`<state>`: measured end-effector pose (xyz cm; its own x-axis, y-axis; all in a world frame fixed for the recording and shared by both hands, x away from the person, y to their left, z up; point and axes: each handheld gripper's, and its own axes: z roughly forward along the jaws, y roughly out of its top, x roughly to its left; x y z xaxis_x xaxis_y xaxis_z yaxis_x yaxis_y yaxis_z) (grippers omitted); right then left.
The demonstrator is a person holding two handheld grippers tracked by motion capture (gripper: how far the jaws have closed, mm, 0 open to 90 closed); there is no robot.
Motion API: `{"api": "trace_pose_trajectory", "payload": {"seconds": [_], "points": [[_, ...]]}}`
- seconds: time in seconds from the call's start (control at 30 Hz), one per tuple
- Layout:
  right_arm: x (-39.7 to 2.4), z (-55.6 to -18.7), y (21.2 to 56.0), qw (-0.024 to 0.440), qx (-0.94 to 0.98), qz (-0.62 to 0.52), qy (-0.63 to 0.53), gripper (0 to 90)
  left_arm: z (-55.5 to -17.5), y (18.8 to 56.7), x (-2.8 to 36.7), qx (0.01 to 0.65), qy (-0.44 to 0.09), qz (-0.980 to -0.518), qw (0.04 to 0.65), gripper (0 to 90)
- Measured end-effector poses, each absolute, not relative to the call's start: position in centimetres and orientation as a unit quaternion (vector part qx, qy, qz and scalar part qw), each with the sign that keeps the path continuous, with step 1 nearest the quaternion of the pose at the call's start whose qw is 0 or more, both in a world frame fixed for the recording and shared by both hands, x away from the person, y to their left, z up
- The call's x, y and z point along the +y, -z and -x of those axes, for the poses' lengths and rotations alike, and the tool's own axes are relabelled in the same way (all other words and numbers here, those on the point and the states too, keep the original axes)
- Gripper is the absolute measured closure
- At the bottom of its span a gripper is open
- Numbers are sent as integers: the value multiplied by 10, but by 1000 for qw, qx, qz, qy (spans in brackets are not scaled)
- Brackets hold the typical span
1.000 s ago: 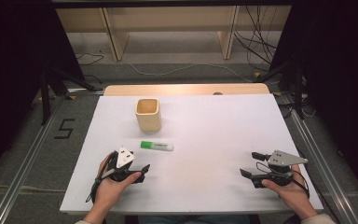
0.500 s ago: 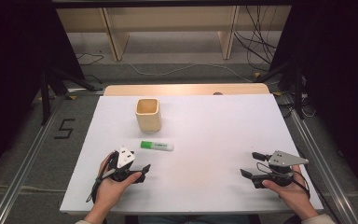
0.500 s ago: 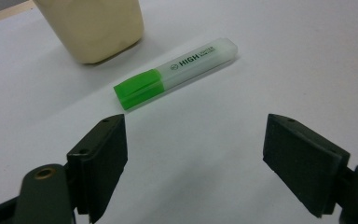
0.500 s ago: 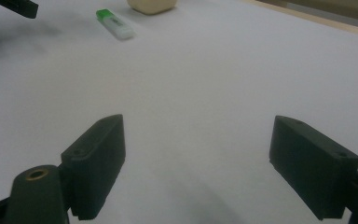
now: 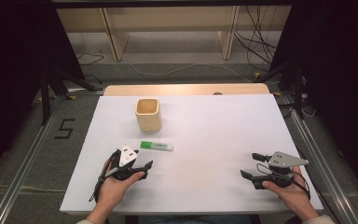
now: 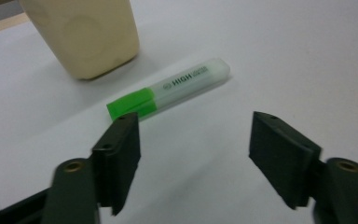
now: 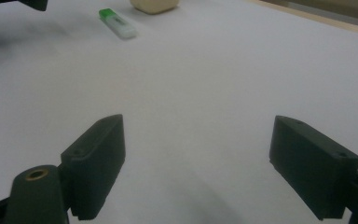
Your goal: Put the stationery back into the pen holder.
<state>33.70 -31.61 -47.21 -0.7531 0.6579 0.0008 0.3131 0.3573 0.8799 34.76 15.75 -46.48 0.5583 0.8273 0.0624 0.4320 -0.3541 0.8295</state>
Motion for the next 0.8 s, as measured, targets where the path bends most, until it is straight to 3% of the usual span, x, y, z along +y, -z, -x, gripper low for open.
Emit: {"api": "trace_pose_trajectory", "payload": {"seconds": [0.07, 0.2, 0.33, 0.8], "points": [[-316, -336, 472, 178, 805, -303, -478, 189, -353, 458, 147, 391, -249, -792, 397, 475], [-316, -336, 472, 178, 805, -300, -479, 188, -366, 454, 130, 396, -233, -802, 381, 736], [-315, -336, 472, 178, 807, -301, -476, 188, -379, 453, 116, 401, -218, -810, 369, 895], [-316, -336, 473, 176, 807, -301, -477, 188, -451, 462, 73, 457, -190, -811, 312, 899]]}}
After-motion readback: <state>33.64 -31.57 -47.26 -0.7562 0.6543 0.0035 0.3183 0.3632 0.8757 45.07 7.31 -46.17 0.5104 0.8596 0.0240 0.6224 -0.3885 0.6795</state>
